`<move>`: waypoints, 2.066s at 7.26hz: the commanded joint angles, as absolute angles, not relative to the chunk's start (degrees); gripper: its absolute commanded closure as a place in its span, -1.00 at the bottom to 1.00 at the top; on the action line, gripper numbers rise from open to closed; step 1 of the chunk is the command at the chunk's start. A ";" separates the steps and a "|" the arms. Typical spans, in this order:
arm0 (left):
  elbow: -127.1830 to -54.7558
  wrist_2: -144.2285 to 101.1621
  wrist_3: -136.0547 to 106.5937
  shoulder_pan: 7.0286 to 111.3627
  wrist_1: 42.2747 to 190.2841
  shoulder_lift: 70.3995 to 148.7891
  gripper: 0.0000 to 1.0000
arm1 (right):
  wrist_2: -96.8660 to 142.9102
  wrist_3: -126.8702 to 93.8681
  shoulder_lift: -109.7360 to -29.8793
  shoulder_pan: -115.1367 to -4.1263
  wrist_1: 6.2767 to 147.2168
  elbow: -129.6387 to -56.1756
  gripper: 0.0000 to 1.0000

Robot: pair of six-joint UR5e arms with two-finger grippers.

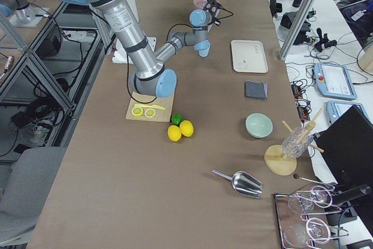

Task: Mash ice and strawberries in cup
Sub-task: 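Push the pestle down into the cup repeatedly with the right gripper, then lift the pestle out of the cup and carry it back toward its spot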

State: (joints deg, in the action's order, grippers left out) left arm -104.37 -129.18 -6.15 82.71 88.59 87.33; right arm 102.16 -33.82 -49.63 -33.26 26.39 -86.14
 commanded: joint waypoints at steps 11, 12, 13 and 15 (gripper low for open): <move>-101.34 -129.73 -5.89 82.53 88.95 87.36 -0.97 | 127.09 -47.87 -69.74 -51.41 89.91 -104.59 1.00; -101.42 -129.73 -5.89 82.44 88.95 87.28 -0.97 | 126.22 -44.33 -71.79 -51.76 89.56 -103.28 1.00; -101.60 -129.73 -5.89 82.44 89.21 86.93 -0.97 | 124.38 -42.56 -72.15 -51.68 88.95 -101.01 1.00; -101.34 -129.73 -5.89 82.44 90.26 86.92 -0.97 | 122.78 -40.53 -72.94 -51.94 84.15 -97.23 1.00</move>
State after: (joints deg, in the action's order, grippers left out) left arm -101.37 -129.73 -5.93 82.45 89.88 86.97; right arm 123.60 -42.13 -72.10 -51.72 87.73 -99.82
